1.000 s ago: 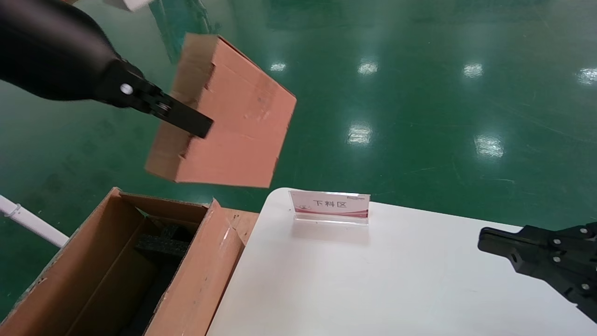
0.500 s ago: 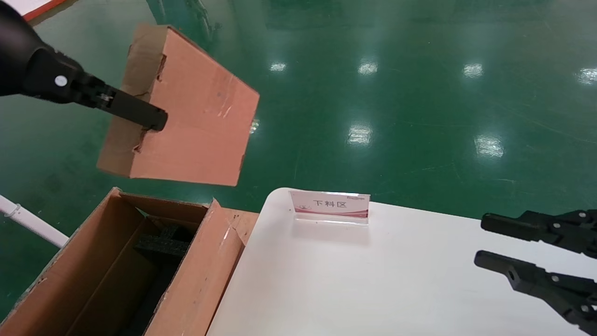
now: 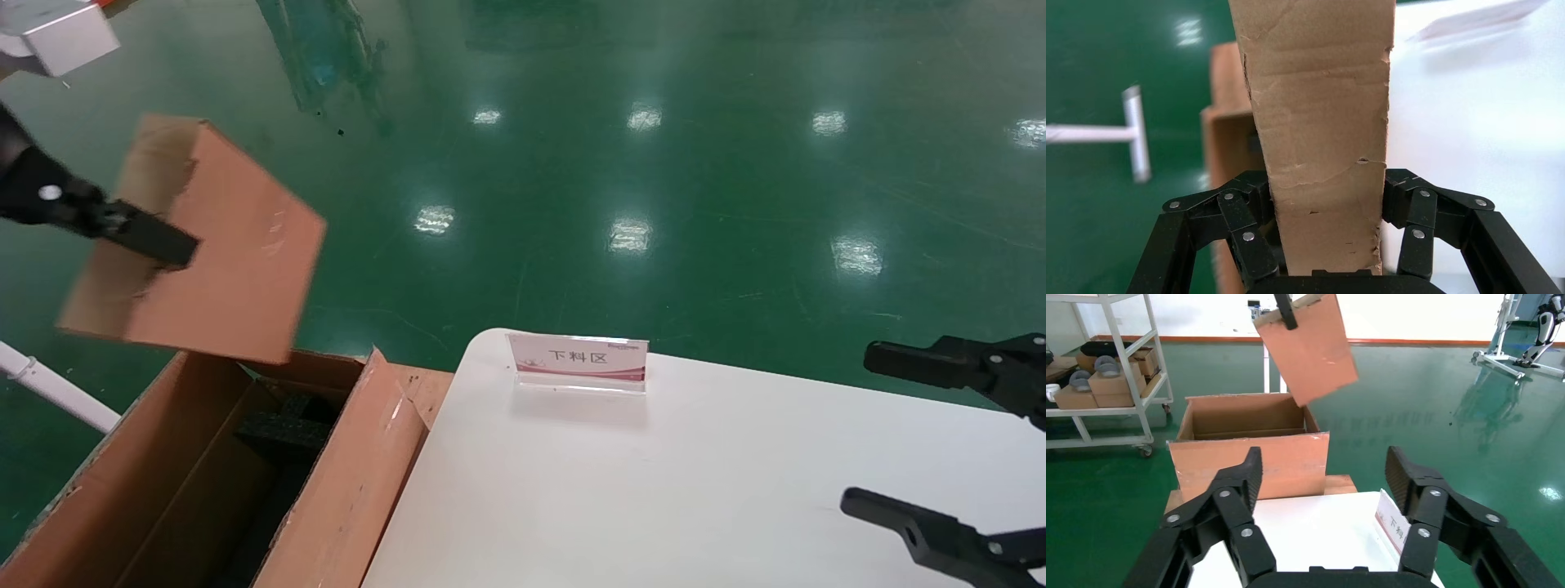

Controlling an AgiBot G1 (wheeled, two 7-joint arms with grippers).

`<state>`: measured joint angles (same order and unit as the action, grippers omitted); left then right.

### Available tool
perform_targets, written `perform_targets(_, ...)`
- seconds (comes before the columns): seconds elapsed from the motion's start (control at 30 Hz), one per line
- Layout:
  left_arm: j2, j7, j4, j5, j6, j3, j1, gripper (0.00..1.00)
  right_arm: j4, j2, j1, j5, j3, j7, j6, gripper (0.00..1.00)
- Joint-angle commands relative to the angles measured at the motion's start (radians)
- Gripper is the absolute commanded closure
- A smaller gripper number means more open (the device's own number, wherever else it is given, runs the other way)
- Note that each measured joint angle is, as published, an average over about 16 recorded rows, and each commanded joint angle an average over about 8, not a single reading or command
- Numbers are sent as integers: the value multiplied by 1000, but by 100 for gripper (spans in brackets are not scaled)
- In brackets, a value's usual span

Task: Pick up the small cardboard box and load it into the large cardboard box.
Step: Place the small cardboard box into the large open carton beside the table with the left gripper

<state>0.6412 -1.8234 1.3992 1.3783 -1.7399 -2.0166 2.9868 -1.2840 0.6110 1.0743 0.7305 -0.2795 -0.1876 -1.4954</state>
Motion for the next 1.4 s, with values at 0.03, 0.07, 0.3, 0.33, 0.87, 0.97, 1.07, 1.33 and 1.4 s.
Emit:
perform_targets(0.03,26,15,-22,-1,0,-81,29,100,0,0,0,0,0,0,0,0)
perform_targets(0.07,42,23,-30,-14,0,-123,42,100,0,0,0,0,0,0,0,0)
perform_targets(0.3,126,83,-69,-150,0,-372,100,100,0,0,0,0,0,0,0,0)
perform_targets(0.33,134,94,-73,-173,0,-402,105,100,0,0,0,0,0,0,0,0)
perform_targets(0.87,107,429,-208,-404,0,-673,147,100,0,0,0,0,0,0,0,0)
perform_targets(0.97,88,477,-240,-412,0,-694,149,100,0,0,0,0,0,0,0,0)
perform_targets(1.07,66,515,-269,-416,0,-711,151,100,0,0,0,0,0,0,0,0)
perform_targets(1.33,-5,590,-322,-424,0,-741,152,100,0,0,0,0,0,0,0,0)
perform_targets(1.4,-23,603,-329,-425,0,-747,152,100,0,0,0,0,0,0,0,0)
